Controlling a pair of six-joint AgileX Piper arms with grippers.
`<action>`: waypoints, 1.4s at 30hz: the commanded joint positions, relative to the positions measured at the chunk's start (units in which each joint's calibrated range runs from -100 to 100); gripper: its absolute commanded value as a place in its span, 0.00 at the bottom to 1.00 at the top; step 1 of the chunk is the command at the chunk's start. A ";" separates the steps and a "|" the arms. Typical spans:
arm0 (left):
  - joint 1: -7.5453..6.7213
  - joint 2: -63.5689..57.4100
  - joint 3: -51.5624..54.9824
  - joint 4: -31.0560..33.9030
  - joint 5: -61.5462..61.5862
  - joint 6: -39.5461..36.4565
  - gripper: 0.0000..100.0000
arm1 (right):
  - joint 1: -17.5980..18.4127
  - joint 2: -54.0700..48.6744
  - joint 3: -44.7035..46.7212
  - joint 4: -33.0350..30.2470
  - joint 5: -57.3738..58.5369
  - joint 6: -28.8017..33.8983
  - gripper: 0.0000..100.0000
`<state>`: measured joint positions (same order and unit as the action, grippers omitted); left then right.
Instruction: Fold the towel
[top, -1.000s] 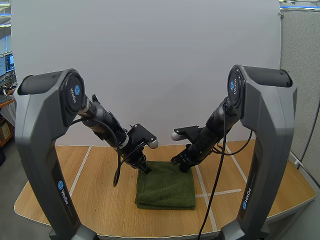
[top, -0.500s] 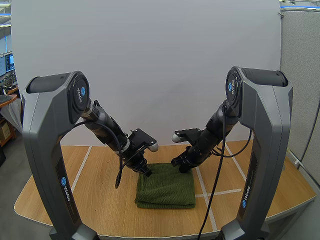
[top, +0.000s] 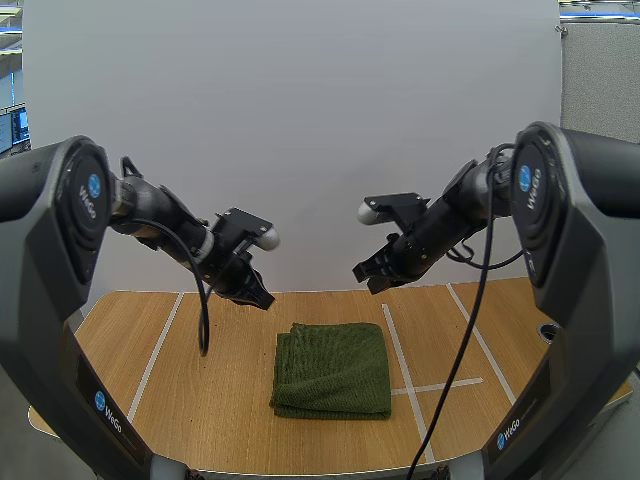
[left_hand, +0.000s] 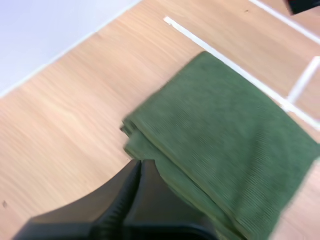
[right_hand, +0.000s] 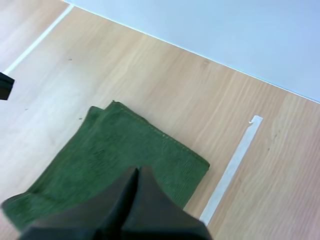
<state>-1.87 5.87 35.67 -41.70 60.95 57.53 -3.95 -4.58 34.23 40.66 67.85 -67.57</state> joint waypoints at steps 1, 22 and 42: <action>10.68 -11.10 1.67 -0.85 32.06 -4.10 0.00 | -4.69 -20.90 0.32 -0.30 26.70 1.72 0.00; 12.57 -7.75 10.03 -0.09 32.30 -4.42 1.00 | -4.75 -22.47 19.94 -12.86 3.52 4.93 0.00; 12.57 12.78 7.21 -12.37 35.28 -0.70 1.00 | -4.89 0.76 19.95 -6.41 -19.39 0.33 0.00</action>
<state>10.64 13.15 45.26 -48.27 93.63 55.48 -8.60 -9.07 53.96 28.90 54.07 -63.21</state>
